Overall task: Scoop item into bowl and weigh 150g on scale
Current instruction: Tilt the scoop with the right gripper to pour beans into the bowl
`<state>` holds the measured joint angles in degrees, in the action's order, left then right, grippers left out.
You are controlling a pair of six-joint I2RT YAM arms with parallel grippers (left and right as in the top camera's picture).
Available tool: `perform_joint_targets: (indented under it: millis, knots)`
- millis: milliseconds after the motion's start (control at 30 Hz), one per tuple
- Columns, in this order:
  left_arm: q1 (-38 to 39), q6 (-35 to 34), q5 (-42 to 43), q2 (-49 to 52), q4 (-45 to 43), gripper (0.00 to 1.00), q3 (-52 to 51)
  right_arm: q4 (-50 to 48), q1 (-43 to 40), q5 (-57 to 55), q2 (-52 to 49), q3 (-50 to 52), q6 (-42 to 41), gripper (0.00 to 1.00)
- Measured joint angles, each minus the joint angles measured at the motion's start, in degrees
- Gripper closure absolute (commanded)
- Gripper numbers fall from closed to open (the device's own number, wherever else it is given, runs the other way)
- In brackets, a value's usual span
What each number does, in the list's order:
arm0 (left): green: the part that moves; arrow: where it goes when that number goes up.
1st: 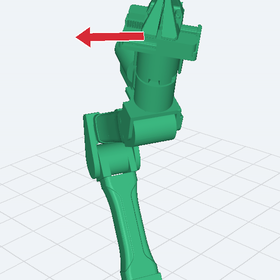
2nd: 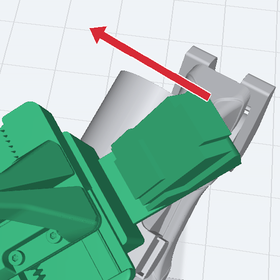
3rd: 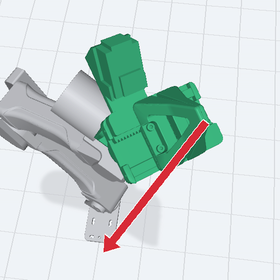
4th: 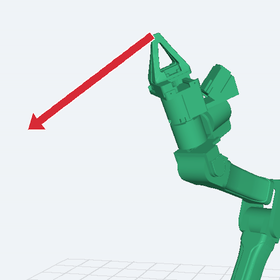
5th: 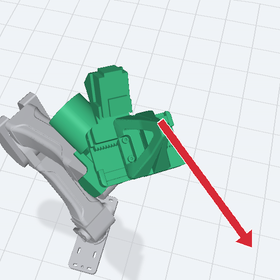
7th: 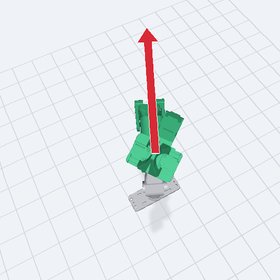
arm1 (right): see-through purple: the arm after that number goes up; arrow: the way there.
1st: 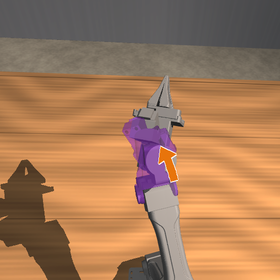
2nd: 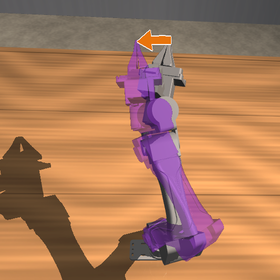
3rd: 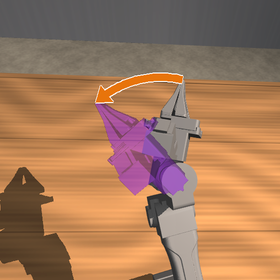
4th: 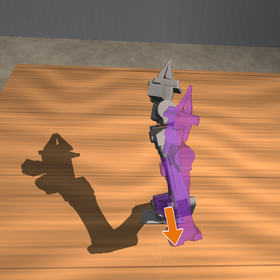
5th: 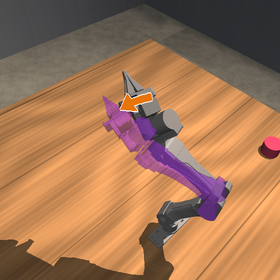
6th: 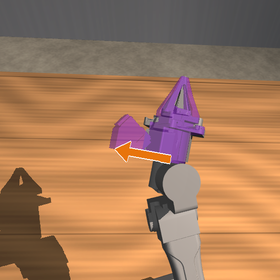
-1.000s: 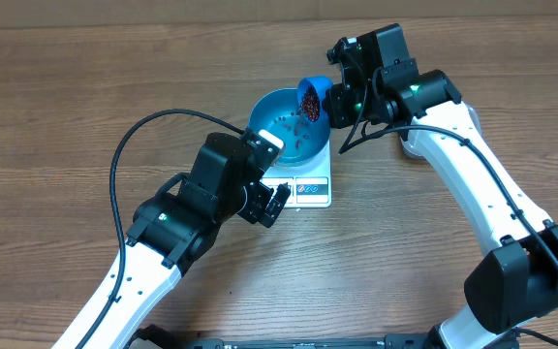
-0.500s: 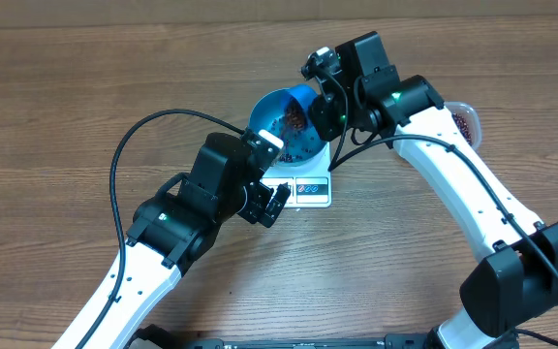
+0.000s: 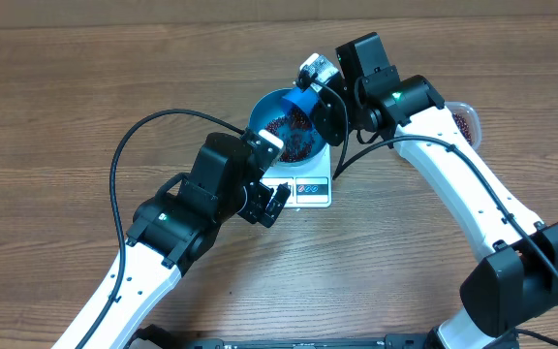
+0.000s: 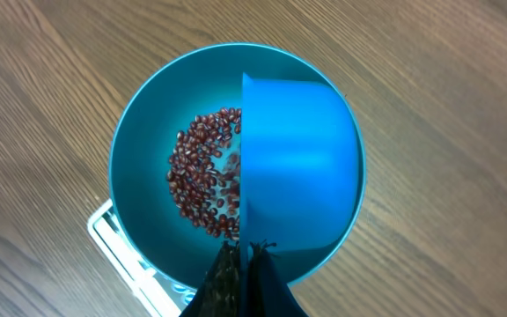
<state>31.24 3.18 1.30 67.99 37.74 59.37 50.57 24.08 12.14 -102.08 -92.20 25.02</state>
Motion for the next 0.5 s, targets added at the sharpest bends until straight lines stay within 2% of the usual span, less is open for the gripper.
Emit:
perform_joint_targets:
  millis: [267, 500]
  knots:
    - [0.00, 0.00, 0.00, 0.00, 0.00, 0.00, 0.00, 0.00, 0.00, -0.15, 0.00, 0.00, 10.67, 0.96]
    - [0.00, 0.00, 0.00, 0.00, 0.00, 0.01, 0.00, -0.50, 0.00, -0.85, 0.00, 0.00, 14.88, 0.96]
